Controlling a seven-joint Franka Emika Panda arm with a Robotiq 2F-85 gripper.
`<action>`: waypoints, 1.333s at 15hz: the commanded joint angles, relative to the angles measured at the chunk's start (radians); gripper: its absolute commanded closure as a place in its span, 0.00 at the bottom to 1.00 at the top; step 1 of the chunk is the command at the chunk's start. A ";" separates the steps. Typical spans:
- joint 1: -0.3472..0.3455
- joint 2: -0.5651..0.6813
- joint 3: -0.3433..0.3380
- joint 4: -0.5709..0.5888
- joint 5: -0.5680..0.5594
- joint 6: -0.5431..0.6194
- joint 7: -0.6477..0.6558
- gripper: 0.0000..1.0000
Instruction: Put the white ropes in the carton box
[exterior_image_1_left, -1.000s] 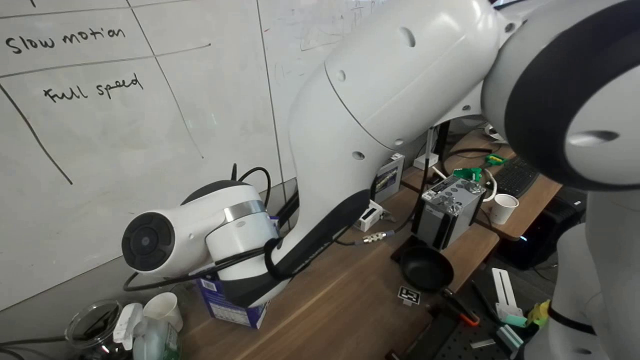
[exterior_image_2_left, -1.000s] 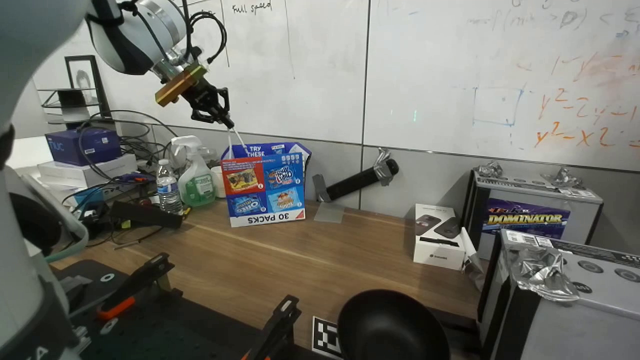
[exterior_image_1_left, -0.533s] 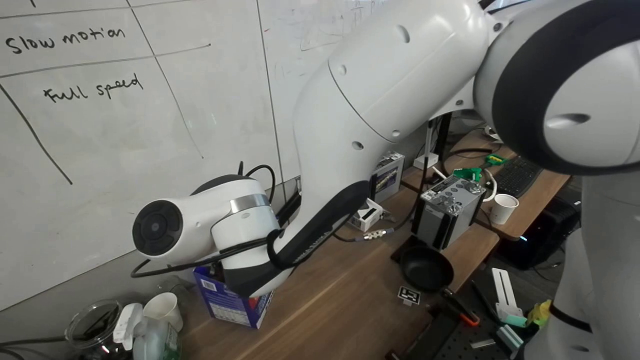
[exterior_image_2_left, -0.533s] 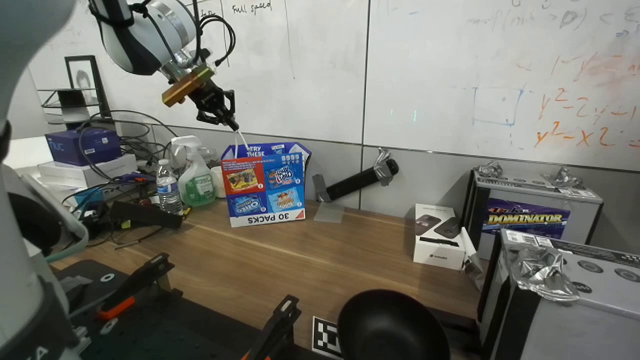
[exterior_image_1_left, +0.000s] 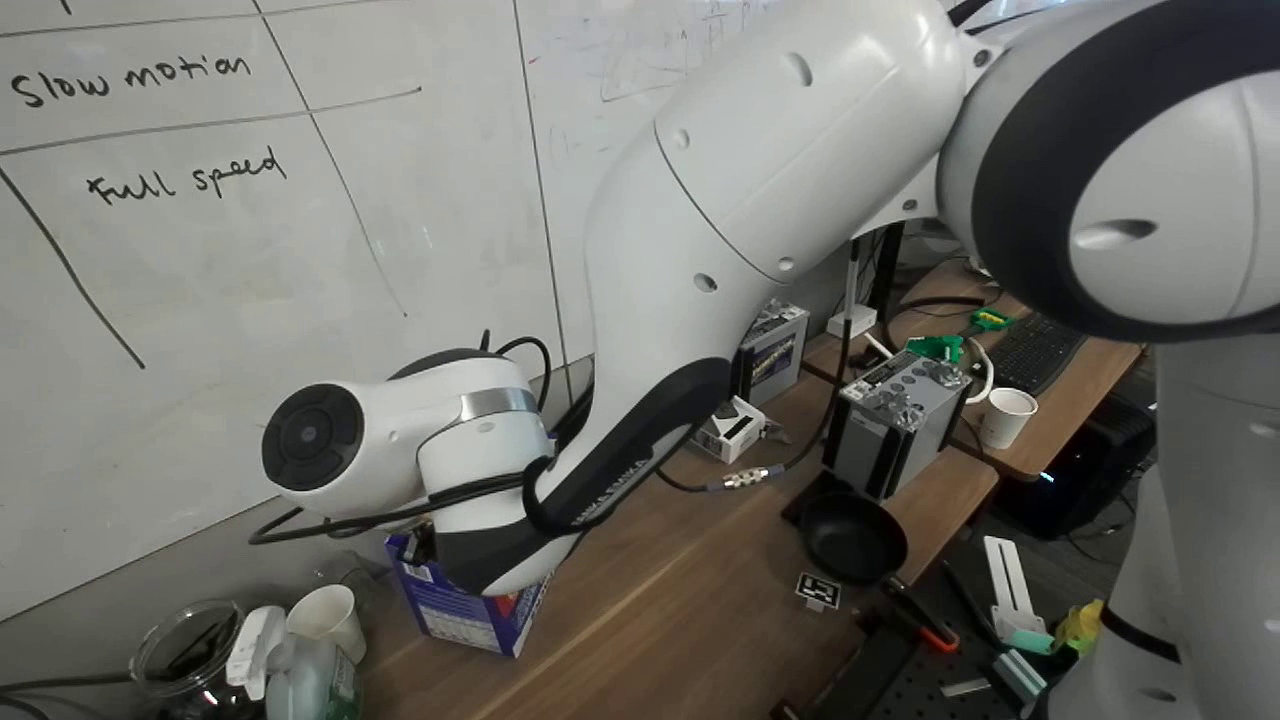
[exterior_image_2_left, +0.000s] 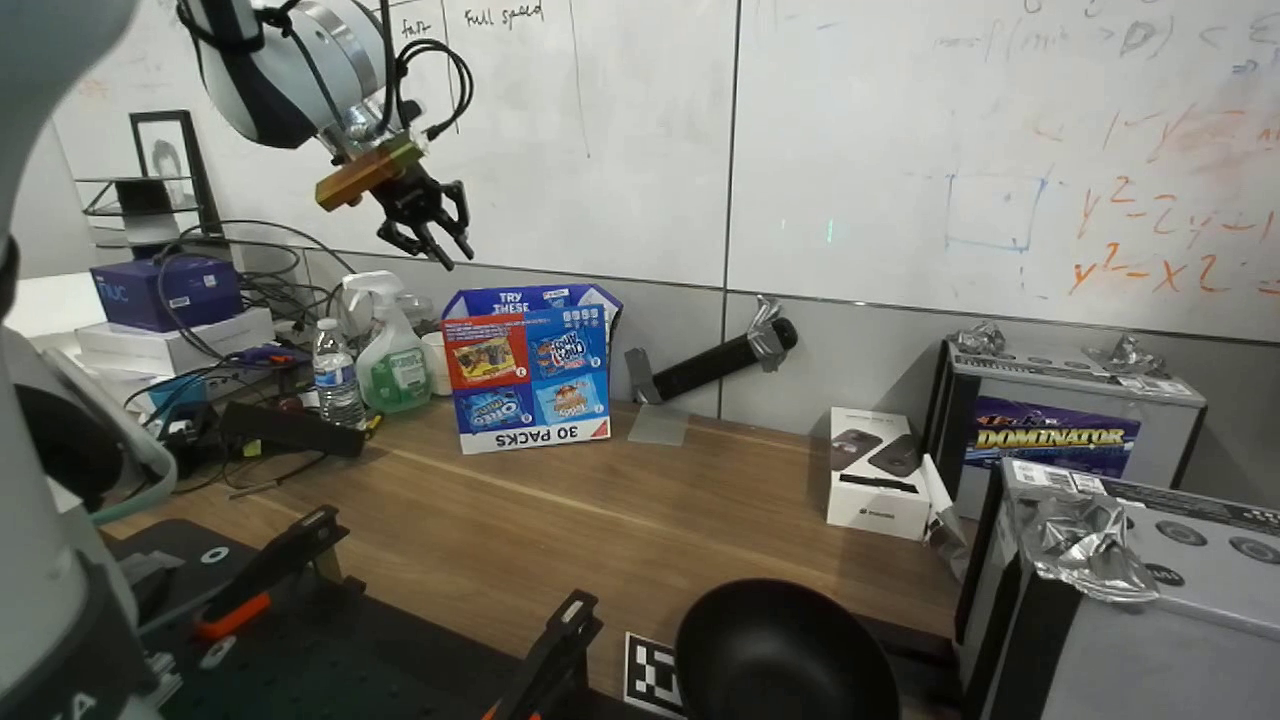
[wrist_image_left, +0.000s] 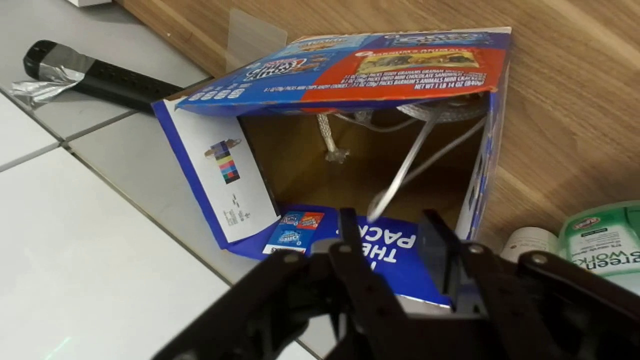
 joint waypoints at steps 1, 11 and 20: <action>-0.027 0.023 0.010 0.053 0.080 -0.014 -0.054 0.32; -0.031 0.094 -0.037 0.175 0.196 -0.099 -0.046 0.00; -0.145 -0.096 -0.026 0.065 0.688 -0.268 -0.319 0.00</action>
